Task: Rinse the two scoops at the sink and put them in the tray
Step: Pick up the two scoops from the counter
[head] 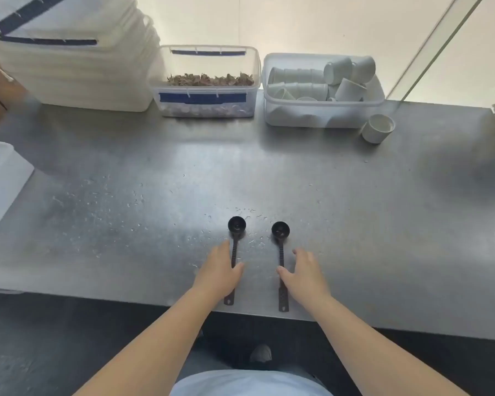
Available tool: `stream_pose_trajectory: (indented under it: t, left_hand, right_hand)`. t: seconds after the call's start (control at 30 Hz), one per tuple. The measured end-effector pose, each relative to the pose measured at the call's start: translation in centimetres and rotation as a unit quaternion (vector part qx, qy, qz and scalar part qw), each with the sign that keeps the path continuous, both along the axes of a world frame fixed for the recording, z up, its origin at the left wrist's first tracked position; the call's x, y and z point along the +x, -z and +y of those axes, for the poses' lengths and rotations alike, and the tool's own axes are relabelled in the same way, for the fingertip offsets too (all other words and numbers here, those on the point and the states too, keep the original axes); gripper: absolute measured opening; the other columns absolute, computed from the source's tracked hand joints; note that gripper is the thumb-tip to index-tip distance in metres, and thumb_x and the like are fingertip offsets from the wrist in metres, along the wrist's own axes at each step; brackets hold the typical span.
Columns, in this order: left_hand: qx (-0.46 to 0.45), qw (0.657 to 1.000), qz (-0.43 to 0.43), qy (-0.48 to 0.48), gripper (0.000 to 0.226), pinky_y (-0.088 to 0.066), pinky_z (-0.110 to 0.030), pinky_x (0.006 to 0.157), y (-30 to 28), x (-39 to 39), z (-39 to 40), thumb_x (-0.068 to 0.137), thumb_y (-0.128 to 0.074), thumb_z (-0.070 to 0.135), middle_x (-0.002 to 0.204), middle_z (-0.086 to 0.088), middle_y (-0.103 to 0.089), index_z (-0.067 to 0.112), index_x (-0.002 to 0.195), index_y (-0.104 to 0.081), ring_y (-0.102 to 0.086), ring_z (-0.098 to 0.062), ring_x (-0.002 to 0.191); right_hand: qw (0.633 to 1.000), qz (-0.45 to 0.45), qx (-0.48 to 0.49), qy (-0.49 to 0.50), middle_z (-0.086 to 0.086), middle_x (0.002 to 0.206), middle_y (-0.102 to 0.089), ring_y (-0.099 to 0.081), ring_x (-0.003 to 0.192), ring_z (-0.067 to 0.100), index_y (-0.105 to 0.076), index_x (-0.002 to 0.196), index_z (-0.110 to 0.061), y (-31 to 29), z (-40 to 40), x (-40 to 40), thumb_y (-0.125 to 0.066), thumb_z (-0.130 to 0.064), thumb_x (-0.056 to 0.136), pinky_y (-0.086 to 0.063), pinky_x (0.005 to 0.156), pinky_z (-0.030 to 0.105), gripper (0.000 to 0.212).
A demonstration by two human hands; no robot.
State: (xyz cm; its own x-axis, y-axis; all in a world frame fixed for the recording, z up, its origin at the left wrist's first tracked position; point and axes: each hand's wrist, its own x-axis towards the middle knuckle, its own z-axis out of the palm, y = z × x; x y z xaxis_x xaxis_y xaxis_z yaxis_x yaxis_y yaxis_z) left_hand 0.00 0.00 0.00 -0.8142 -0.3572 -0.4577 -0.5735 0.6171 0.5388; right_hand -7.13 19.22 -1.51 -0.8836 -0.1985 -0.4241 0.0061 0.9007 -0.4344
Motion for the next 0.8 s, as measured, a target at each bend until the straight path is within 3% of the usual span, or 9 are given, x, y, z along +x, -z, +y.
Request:
stream_pose_trajectory:
  t: [0.1, 0.17, 0.33, 0.53, 0.7, 0.8]
  left_hand:
    - [0.003, 0.999, 0.007, -0.049, 0.039, -0.050, -0.043, 0.083, 0.6, -0.5, -0.1, 0.093, -0.053, 0.025, 0.111, -0.005, -0.057, 0.010, 0.128, -0.046, -0.056, -0.025, 0.097]
    - [-0.001, 0.997, 0.008, -0.072, 0.032, -0.051, -0.043, 0.084, 1.1, -0.9, -0.3, 0.094, -0.052, 0.021, 0.114, -0.007, -0.060, 0.010, 0.124, -0.050, -0.058, -0.026, 0.098]
    - [-0.032, 0.997, -0.009, -0.068, 0.027, -0.052, -0.042, 0.082, 1.8, -1.5, -0.8, 0.093, -0.054, 0.028, 0.112, -0.003, -0.066, 0.019, 0.118, -0.056, -0.062, -0.029, 0.097]
    - [-0.027, 0.996, -0.051, -0.071, 0.018, -0.048, -0.035, 0.073, 2.0, -2.1, -1.1, 0.089, -0.054, 0.027, 0.105, -0.002, -0.067, 0.025, 0.107, -0.060, -0.062, -0.028, 0.093]
    - [0.006, 0.996, -0.064, -0.066, 0.003, -0.045, -0.031, 0.064, 1.9, -2.7, -1.6, 0.085, -0.057, 0.022, 0.092, -0.003, -0.064, 0.021, 0.084, -0.059, -0.060, -0.025, 0.081]
    - [0.033, 0.995, -0.069, -0.061, 0.017, -0.046, -0.030, 0.058, 1.8, -3.0, -2.1, 0.083, -0.057, 0.015, 0.079, -0.005, -0.062, 0.019, 0.067, -0.053, -0.057, -0.024, 0.072]
  right_hand:
    - [0.996, -0.043, -0.034, 0.070, 0.001, 0.109, -0.063, -0.055, 0.091, 0.016, -0.060, 0.121, -0.014, 0.6, -0.6, -0.1, -0.063, -0.039, 0.089, -0.039, 0.074, 0.025, 0.042]
    - [0.993, -0.046, -0.039, 0.101, -0.002, 0.093, -0.063, -0.053, 0.082, 0.015, -0.065, 0.112, -0.014, 0.8, -0.8, -0.1, -0.065, -0.035, 0.088, -0.037, 0.069, 0.025, 0.032]
    - [0.992, -0.050, -0.030, 0.110, 0.001, 0.089, -0.070, -0.065, 0.093, 0.023, -0.069, 0.093, -0.020, 0.5, -1.3, -0.5, -0.066, -0.031, 0.086, -0.040, 0.068, 0.026, 0.013]
    - [0.993, -0.067, -0.009, 0.093, 0.006, 0.086, -0.074, -0.065, 0.090, 0.027, -0.073, 0.080, -0.016, 0.6, -2.1, -0.7, -0.068, -0.031, 0.084, -0.037, 0.065, 0.025, 0.016]
    - [0.992, -0.078, -0.028, 0.097, -0.003, 0.064, -0.062, -0.061, 0.077, 0.022, -0.063, 0.063, -0.020, 0.5, -2.0, -0.9, -0.070, -0.029, 0.084, -0.038, 0.064, 0.025, 0.024]
    - [0.991, -0.092, -0.036, 0.090, -0.001, 0.063, -0.065, -0.064, 0.074, 0.023, -0.065, 0.063, -0.018, 0.5, -1.9, -1.0, -0.068, -0.029, 0.085, -0.044, 0.064, 0.027, 0.024]
